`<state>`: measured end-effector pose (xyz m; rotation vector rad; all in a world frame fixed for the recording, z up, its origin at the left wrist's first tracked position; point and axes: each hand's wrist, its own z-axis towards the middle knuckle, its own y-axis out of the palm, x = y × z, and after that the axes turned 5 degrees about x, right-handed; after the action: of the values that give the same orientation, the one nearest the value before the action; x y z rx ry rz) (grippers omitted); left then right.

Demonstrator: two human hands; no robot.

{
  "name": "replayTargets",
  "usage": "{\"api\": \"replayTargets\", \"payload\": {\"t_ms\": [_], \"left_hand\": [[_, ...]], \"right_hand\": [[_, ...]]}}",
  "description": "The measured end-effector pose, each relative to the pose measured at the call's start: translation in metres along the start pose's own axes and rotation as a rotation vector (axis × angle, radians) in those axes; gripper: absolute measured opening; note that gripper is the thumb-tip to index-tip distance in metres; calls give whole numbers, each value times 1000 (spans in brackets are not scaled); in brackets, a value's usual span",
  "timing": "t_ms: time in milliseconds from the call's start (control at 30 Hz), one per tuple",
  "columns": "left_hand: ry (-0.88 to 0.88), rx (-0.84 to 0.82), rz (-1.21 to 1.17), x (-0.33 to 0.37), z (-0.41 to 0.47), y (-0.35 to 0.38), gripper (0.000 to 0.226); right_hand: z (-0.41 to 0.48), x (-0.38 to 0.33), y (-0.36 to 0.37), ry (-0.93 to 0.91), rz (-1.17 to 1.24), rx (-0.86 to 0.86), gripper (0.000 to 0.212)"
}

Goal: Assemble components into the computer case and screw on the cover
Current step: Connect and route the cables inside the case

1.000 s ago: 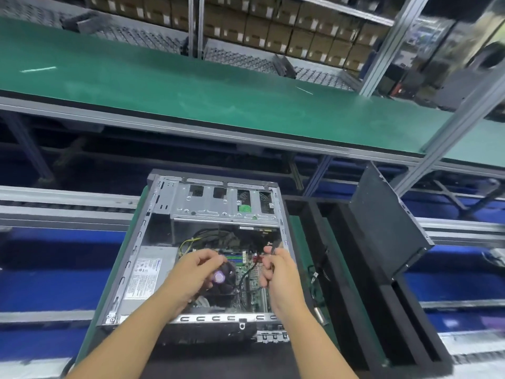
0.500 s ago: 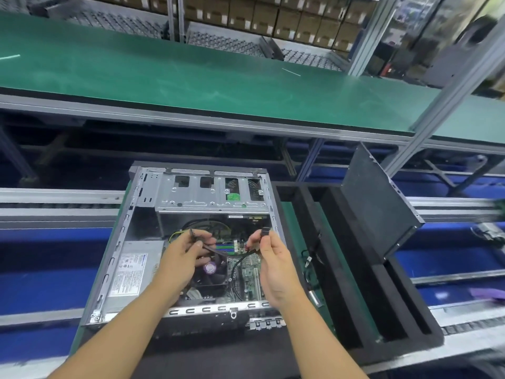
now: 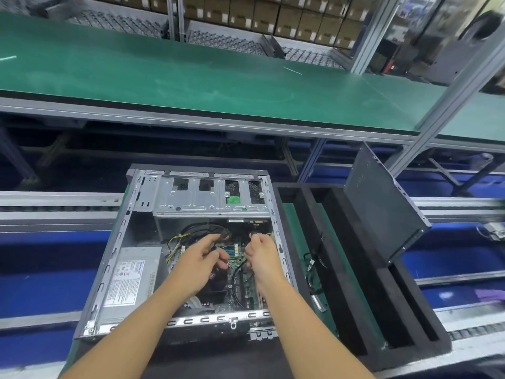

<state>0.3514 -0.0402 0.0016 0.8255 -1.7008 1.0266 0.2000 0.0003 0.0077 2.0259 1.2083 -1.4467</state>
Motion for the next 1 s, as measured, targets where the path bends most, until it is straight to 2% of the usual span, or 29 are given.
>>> {"api": "replayTargets", "payload": {"t_ms": [133, 233, 400, 667, 867, 1000], "left_hand": [[122, -48, 82, 2, 4, 7, 60], [163, -45, 153, 0, 11, 12, 46], [137, 14, 49, -8, 19, 12, 28], [-88, 18, -162, -19, 30, 7, 22], [-127, -19, -268, -8, 28, 8, 23], [-102, -89, -354, -4, 24, 7, 22]], "right_hand": [[14, -2, 3, 14, 42, 19, 19], [25, 1, 8, 83, 127, 49, 24], [32, 3, 9, 44, 220, 27, 27], [36, 7, 10, 40, 182, 25, 26], [36, 6, 10, -13, 146, 51, 32], [34, 4, 9, -23, 135, 41, 26]]}}
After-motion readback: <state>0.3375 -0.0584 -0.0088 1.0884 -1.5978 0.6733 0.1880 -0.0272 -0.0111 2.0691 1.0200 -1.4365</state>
